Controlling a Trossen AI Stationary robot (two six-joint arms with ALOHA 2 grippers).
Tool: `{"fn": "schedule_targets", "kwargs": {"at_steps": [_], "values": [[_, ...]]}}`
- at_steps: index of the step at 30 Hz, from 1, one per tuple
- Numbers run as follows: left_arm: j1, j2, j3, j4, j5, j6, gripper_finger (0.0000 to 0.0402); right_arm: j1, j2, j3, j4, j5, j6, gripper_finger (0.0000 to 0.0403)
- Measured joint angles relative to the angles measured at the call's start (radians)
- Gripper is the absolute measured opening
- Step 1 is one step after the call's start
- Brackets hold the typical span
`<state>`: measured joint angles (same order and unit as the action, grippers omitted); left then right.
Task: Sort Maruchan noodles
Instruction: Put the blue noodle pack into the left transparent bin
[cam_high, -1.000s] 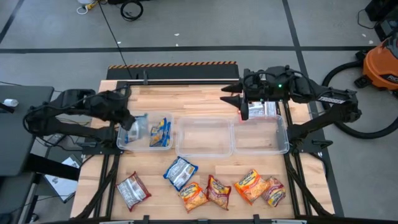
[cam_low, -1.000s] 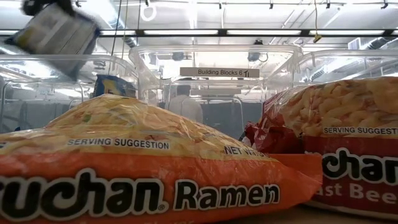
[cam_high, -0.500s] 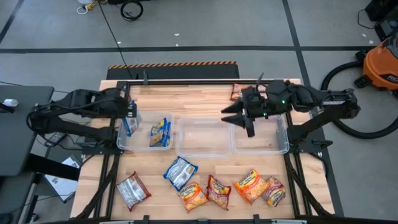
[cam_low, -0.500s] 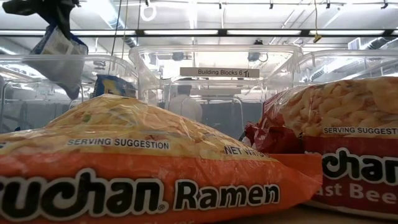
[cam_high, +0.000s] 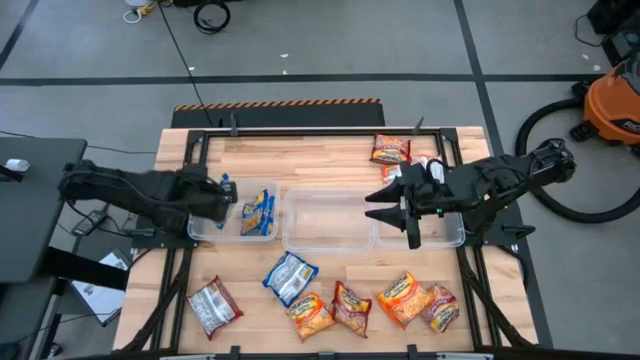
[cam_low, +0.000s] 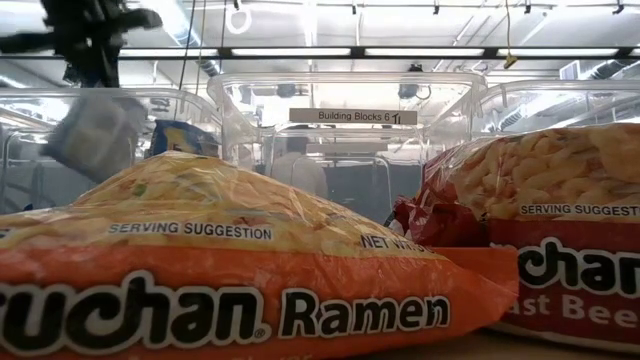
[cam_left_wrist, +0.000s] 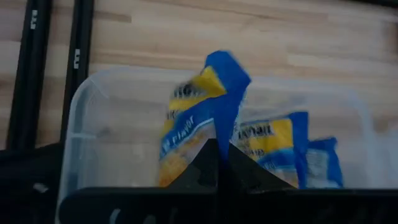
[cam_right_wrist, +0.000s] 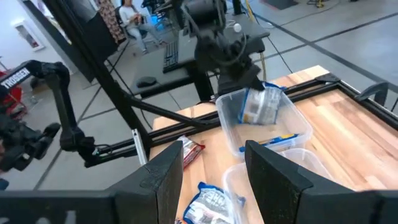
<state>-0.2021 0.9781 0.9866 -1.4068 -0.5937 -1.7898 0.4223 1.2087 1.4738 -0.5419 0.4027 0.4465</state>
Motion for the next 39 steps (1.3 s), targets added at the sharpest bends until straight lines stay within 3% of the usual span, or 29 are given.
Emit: {"fn": "schedule_targets", "kwargs": {"at_steps": [9,18,25,31,39], "values": [[-0.096,0.065,-0.16,0.165,-0.037,-0.159,0.0003,-0.001,0.0,0.0,0.003,0.005,-0.002,0.0178],[-0.11,0.159,-0.177,0.264,-0.077,-0.181,0.0007,-0.051,0.0,0.0,0.018,0.006,-0.003,0.0178],[-0.11,0.247,-0.176,0.28,0.017,-0.181,0.0015,-0.07,0.028,0.0,0.013,-0.003,-0.004,0.0178],[-0.11,0.25,-0.176,0.241,0.123,-0.167,0.0023,-0.071,0.05,-0.001,0.004,-0.01,-0.001,0.0178],[-0.11,0.178,-0.175,0.222,0.171,-0.135,0.0083,-0.082,0.058,0.0,0.01,-0.011,-0.003,0.0178]]}}
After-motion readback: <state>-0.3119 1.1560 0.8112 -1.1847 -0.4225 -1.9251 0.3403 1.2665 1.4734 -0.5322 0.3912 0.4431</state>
